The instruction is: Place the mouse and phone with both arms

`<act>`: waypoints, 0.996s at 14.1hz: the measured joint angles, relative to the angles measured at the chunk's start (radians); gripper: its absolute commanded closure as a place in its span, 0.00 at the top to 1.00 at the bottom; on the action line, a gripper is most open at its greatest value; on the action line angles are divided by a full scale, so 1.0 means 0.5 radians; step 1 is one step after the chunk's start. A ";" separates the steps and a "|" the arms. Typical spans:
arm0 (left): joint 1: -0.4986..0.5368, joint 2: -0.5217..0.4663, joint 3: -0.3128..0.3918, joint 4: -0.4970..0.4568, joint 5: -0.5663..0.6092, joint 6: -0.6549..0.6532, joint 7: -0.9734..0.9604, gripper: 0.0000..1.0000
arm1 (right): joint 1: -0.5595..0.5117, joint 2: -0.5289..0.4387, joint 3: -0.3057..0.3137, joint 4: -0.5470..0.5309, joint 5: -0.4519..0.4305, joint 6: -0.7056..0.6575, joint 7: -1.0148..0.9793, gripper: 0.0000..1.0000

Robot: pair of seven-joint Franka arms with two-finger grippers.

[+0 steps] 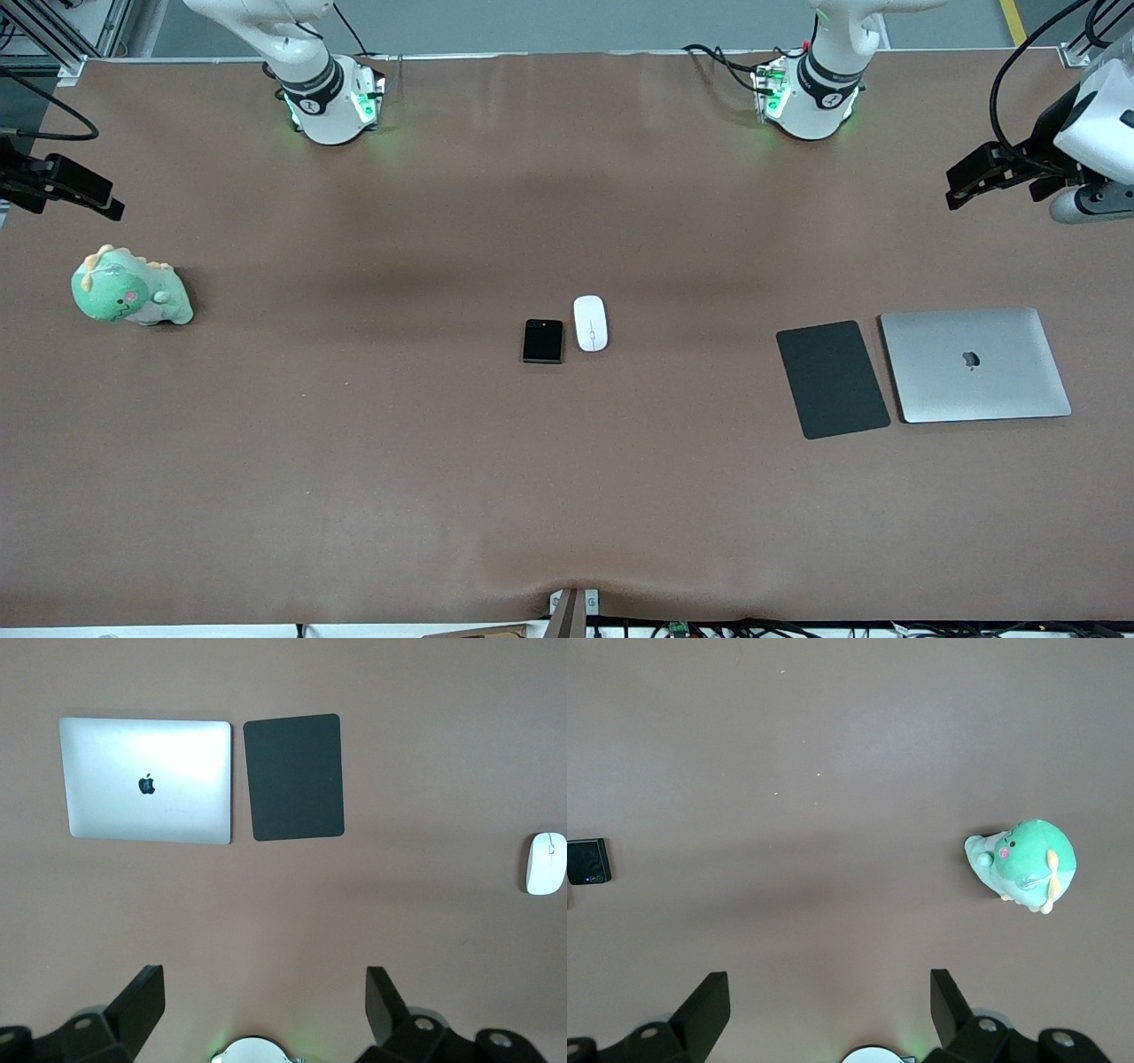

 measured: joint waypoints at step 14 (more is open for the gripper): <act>-0.005 0.049 -0.002 0.002 0.000 0.000 0.000 1.00 | 0.000 0.000 -0.011 0.001 -0.001 0.000 0.000 1.00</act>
